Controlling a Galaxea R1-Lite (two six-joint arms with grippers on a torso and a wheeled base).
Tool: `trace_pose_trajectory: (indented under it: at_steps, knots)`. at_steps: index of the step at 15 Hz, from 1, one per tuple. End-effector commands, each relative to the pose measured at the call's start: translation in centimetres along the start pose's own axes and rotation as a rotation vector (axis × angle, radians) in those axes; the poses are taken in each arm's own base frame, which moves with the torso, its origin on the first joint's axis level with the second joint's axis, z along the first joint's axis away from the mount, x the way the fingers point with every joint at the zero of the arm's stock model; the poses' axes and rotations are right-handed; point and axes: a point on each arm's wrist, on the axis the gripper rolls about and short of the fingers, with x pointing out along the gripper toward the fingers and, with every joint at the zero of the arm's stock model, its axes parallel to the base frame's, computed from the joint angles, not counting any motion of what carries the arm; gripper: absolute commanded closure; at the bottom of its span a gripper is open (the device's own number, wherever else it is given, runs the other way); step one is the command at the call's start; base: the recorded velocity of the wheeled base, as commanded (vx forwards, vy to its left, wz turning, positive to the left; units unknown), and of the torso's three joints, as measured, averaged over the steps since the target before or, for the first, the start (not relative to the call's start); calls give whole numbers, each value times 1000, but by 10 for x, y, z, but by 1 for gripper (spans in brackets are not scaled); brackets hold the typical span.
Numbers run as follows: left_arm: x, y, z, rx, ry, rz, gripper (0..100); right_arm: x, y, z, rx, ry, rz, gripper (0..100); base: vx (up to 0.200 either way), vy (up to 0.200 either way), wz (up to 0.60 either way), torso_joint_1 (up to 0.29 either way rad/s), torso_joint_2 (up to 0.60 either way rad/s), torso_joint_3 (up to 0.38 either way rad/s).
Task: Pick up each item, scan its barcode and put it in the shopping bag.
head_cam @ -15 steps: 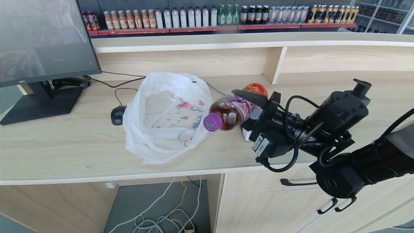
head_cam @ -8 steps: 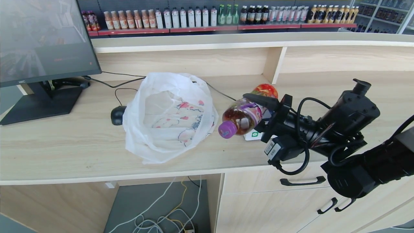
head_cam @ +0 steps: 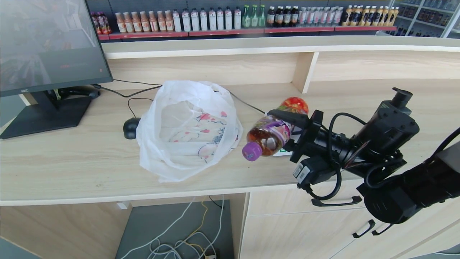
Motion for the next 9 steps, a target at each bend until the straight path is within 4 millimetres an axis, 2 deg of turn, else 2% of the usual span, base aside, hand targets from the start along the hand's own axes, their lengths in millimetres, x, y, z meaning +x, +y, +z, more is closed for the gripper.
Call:
trace_pose_trajectory:
  at_steps: [1,4,9]
  knots:
    - [0,0,0,0,0,1,0,0,2,0,-10,-2,6,100,0,0,0,0,0,0]
    - [0,0,0,0,0,1,0,-3,12,3,-8,-2,35,100,0,0,0,0,0,0]
    - [0,0,0,0,0,1,0,-3,12,4,-8,-4,38,100,0,0,0,0,0,0]
